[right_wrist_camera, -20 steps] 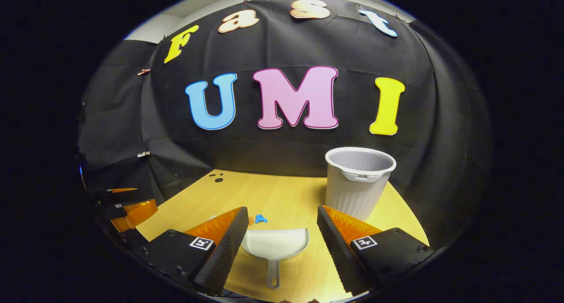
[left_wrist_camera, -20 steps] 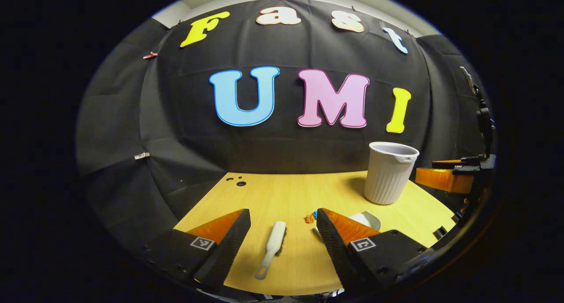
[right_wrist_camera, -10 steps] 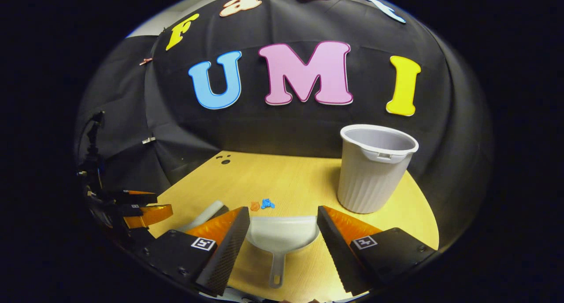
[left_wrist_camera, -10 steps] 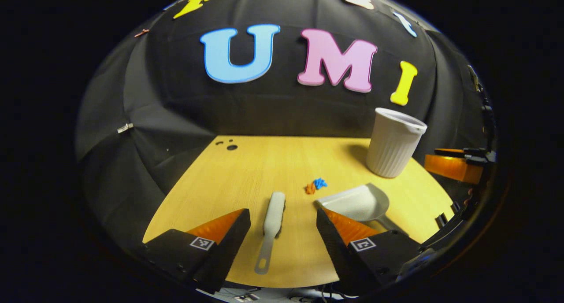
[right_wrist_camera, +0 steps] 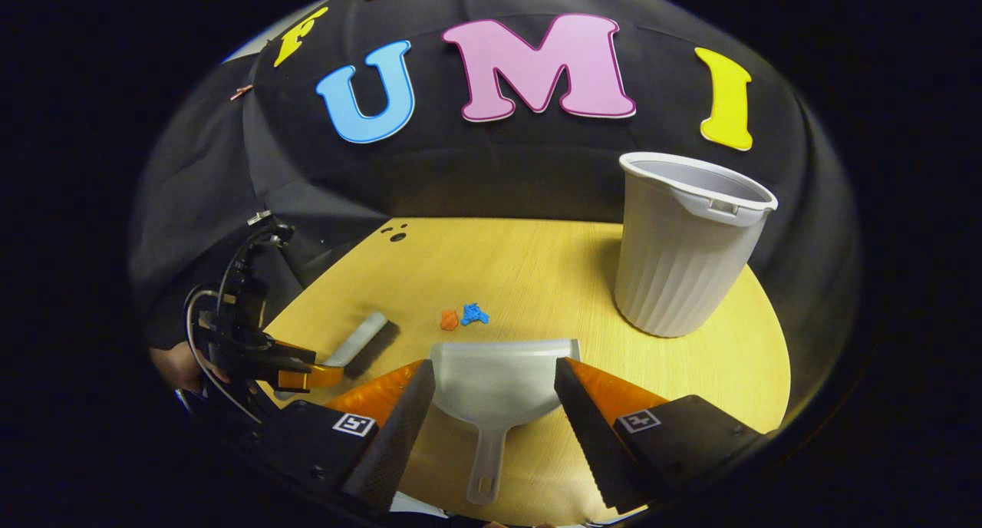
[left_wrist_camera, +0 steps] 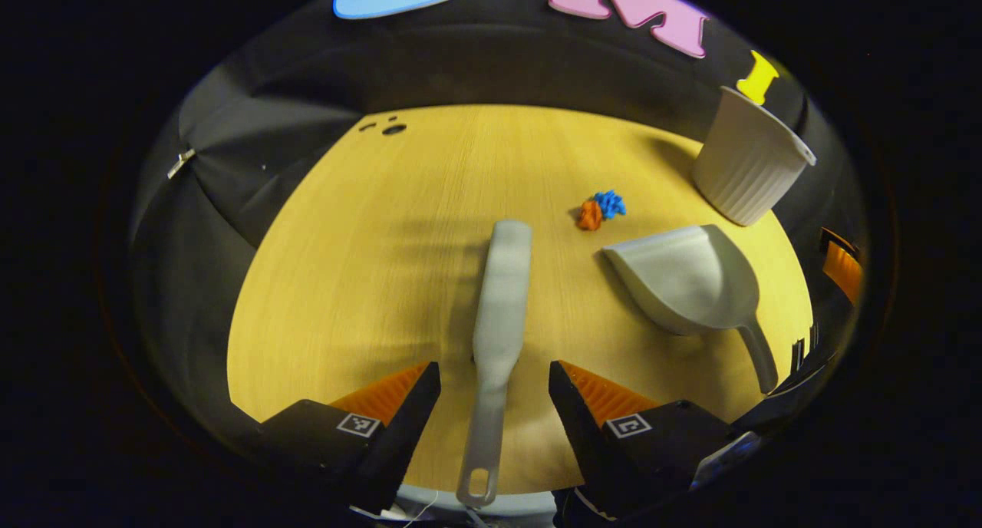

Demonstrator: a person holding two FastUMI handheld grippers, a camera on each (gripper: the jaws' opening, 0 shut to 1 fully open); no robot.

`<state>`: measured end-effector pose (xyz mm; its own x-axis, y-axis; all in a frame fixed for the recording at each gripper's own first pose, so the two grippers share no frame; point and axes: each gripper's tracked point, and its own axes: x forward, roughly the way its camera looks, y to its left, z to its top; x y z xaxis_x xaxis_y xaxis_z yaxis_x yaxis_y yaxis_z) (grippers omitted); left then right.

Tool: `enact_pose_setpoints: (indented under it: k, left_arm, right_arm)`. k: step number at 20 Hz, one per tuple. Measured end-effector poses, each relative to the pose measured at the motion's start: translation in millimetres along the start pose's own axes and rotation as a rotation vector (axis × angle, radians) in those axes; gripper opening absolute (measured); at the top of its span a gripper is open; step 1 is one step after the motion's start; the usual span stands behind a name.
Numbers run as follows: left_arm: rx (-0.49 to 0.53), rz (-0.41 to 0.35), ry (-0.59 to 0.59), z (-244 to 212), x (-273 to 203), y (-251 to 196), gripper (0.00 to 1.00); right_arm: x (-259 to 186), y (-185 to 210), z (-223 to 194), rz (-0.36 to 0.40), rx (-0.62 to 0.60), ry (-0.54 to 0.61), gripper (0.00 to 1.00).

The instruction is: Pick up the small broom and dustpan from the desktop, sweep the trash into the dustpan with the broom, and then empty the trash into the garbage bin.

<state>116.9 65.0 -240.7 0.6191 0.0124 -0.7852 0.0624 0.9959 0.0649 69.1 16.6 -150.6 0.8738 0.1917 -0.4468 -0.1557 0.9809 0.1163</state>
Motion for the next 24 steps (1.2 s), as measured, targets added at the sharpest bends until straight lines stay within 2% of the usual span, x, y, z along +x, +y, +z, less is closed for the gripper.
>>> enact_pose_setpoints:
  k: [4,8,10,12,14,15,16,17,18,19,24]
  left_arm:
    - [0.060,0.049,0.086,-1,29,8,0.90]
    - [0.031,0.033,0.119,-2,42,0,0.86]
    - [0.033,0.007,0.113,-3,44,-6,0.77]
    - [0.024,0.005,0.117,-5,44,-7,0.58]
    - [0.034,0.002,0.109,-6,43,-7,0.52]
    - [0.041,0.000,0.097,-7,42,-6,0.43]
    - [0.045,-0.001,0.088,-7,42,-7,0.44]
    - [0.059,-0.009,0.071,-7,42,-7,0.39]
    - [0.070,-0.018,0.050,-7,41,-7,0.40]
    - [0.067,-0.027,0.025,-7,41,-6,0.37]
    - [-0.063,-0.108,-0.057,-11,32,-1,0.30]
  right_arm:
    - [12,-7,1,0.007,0.010,0.020,0.98]
    - [12,-17,1,-0.022,0.011,0.023,0.98]
    - [11,-21,-1,-0.046,0.016,0.032,0.98]
    - [10,-24,-5,-0.072,0.023,0.047,0.98]
    - [6,-24,-9,-0.097,0.039,0.070,0.98]
    - [4,-21,-12,-0.103,0.053,0.083,0.98]
    - [4,-18,-14,-0.106,0.063,0.098,0.98]
    - [3,-14,-16,-0.106,0.067,0.120,0.98]
    - [0,-9,-20,-0.108,0.068,0.145,0.98]
    - [-3,-5,-22,-0.109,0.073,0.167,0.98]
    - [-16,21,-41,-0.121,0.083,0.257,0.98]
